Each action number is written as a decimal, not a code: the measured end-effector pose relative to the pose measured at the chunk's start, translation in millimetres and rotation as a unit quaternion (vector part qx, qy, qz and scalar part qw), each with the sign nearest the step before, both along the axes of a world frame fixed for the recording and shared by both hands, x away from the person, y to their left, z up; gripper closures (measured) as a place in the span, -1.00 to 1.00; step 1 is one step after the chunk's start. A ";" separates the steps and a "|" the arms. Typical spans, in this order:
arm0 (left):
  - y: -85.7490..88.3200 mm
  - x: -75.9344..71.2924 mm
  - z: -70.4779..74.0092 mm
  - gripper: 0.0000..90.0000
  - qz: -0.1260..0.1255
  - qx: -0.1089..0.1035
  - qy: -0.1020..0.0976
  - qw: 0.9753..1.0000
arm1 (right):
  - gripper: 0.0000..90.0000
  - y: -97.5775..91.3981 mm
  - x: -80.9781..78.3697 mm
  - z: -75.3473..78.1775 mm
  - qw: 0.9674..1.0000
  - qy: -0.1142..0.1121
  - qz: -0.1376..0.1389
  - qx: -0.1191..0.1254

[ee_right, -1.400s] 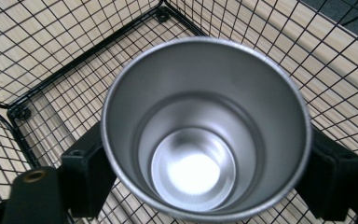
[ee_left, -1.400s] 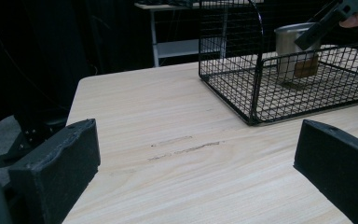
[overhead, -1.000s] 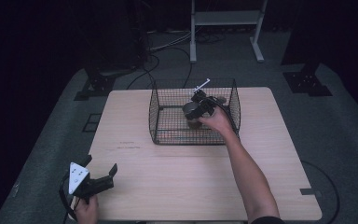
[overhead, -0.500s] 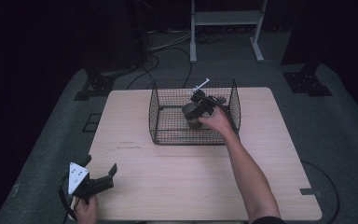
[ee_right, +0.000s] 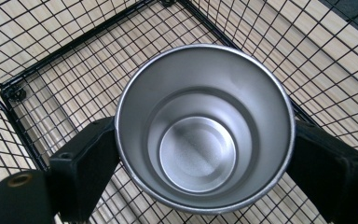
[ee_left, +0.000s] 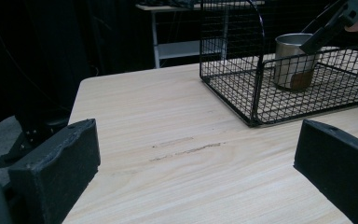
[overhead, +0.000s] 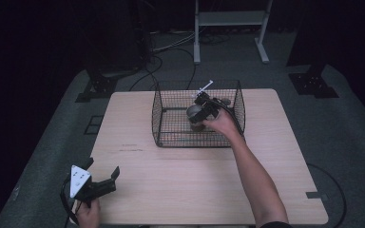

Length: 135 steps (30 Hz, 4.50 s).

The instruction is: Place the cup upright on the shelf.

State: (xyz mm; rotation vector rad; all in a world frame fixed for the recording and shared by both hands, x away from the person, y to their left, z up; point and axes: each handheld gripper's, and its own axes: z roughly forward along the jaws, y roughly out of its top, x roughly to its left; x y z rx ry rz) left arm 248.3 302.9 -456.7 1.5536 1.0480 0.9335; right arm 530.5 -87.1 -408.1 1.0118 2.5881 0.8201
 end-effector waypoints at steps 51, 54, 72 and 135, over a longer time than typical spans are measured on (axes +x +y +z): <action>-3.7 -0.9 0.9 -1.00 -0.007 0.005 0.001 1.000 | -0.72 -24.6 -32.8 48.7 0.994 -0.034 0.004 0.106; -3.4 -0.5 0.6 -1.00 -0.007 0.005 0.003 1.000 | -0.72 -24.4 -35.4 49.2 0.994 -0.030 0.005 0.102; -1.2 -2.0 0.7 -1.00 -0.005 0.004 0.001 1.000 | -0.72 -35.2 -57.6 59.0 0.991 -0.032 0.027 0.128; -5.5 -2.0 0.9 -1.00 -0.006 0.010 0.003 1.000 | -0.71 -130.8 -182.9 5.6 0.986 -0.057 0.018 0.157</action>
